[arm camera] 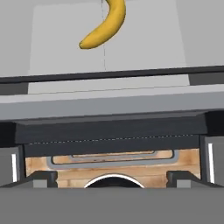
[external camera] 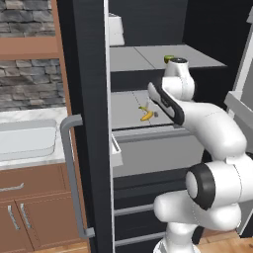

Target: Pick the kiwi and banana from the fridge and place them inside the tupperware on the counter.

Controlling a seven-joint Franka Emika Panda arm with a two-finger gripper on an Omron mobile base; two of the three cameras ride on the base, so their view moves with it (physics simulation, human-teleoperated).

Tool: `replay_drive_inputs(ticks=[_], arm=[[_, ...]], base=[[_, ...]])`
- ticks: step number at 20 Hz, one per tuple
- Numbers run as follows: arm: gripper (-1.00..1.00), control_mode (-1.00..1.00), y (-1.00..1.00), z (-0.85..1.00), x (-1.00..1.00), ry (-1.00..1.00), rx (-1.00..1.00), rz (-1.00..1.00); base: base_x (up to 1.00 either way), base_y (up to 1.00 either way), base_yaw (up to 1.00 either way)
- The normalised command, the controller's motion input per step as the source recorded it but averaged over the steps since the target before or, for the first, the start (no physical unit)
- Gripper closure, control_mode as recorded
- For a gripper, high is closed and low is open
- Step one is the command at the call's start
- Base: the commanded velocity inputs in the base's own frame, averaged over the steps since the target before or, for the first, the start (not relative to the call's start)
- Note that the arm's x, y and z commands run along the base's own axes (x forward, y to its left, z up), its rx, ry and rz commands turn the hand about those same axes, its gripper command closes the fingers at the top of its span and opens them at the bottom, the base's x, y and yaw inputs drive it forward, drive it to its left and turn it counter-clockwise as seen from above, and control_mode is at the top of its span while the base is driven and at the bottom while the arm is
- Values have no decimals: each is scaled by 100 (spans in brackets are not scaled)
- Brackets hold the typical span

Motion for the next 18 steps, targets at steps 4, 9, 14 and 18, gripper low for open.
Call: replay_drive_inputs(ticks=[4, 9, 14, 18], arm=[[-100, -100, -2, -27, 43, -1, 8, -7], [-100, -100, -1, -16, 45, 0, 7, -4], [-100, -100, -6, 0, 55, 3, 6, 0], [-100, -100, -1, -3, 39, 0, 0, 0]], base=[[0, 0, 0], [0, 0, 0], [0, 0, 0], [0, 0, 0]])
